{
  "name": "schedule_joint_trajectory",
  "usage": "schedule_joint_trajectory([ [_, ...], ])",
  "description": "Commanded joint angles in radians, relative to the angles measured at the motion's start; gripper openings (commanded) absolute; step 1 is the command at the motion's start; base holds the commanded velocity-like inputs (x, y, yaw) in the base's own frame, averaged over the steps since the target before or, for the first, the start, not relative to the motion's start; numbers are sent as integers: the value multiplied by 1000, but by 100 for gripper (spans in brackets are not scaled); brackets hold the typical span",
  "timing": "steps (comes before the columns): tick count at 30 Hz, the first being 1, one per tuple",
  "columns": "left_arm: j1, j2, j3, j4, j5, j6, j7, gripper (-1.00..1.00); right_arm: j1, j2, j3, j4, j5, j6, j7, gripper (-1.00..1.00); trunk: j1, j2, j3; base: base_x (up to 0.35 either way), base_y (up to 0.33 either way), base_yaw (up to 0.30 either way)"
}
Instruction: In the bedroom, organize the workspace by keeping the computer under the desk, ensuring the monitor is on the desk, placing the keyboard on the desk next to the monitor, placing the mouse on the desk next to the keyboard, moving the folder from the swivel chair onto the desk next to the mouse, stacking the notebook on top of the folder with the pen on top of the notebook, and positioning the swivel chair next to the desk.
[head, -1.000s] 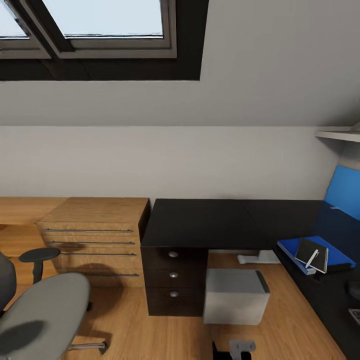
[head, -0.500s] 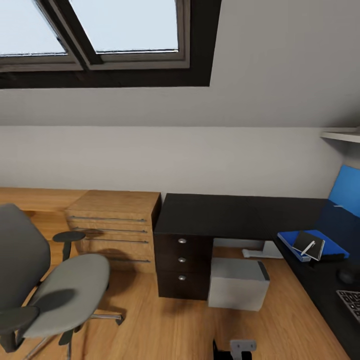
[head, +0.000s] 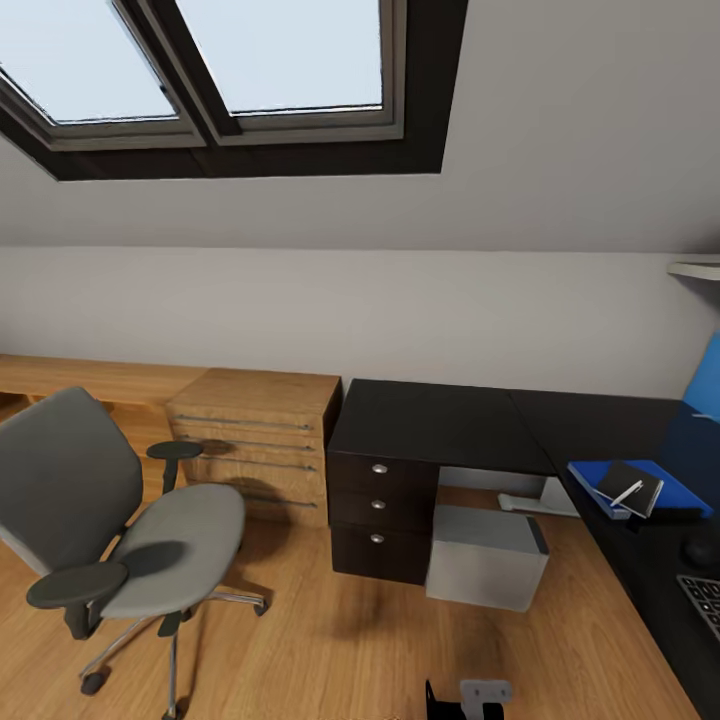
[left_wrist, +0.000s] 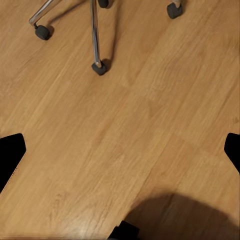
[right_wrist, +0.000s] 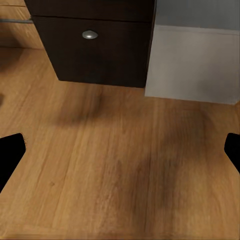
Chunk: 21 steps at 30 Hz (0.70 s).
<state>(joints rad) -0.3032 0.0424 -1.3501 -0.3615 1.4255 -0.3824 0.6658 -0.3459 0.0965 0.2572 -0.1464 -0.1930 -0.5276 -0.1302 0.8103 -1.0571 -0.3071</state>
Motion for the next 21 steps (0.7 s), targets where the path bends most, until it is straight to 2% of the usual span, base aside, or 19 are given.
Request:
schedule_joint_trajectory([
  [1,-1,1,-8,2,8,-4,0,100,-1,0,9,1,-8,-3,-5,100,-4,6,1,-16,-10,150],
  [5,-1,-1,-8,21,9,-4,-30,100,-1,-1,8,1,-9,-3,-5,100,-19,34,8,-10,-6,150],
  [9,-1,-1,-7,49,11,1,-85,100,-1,-1,7,1,-10,-4,-6,100,-35,62,15,-3,-2,150],
  [13,-1,2,-5,82,14,43,-150,100,-1,-8,7,1,-11,-5,-7,100,-50,90,22,-1,-1,150],
  [14,-1,5,5,116,36,125,-231,100,-1,-22,7,-1,-10,-9,-8,100,-54,97,24,0,0,150],
  [15,-1,6,15,131,56,165,-272,100,-1,-27,7,-2,-9,-19,-10,100,-58,104,26,0,0,150],
  [17,-1,8,24,145,76,196,-309,100,-1,-31,7,-2,-9,-36,-14,100,-65,118,30,0,0,151],
  [19,-1,9,35,165,103,229,-356,100,-1,-34,7,0,-8,-91,-33,100,-73,132,33,0,0,161],
  [21,-1,10,38,172,110,237,-368,100,-1,-35,8,0,-7,-119,-51,100,-81,146,37,0,0,169],
])
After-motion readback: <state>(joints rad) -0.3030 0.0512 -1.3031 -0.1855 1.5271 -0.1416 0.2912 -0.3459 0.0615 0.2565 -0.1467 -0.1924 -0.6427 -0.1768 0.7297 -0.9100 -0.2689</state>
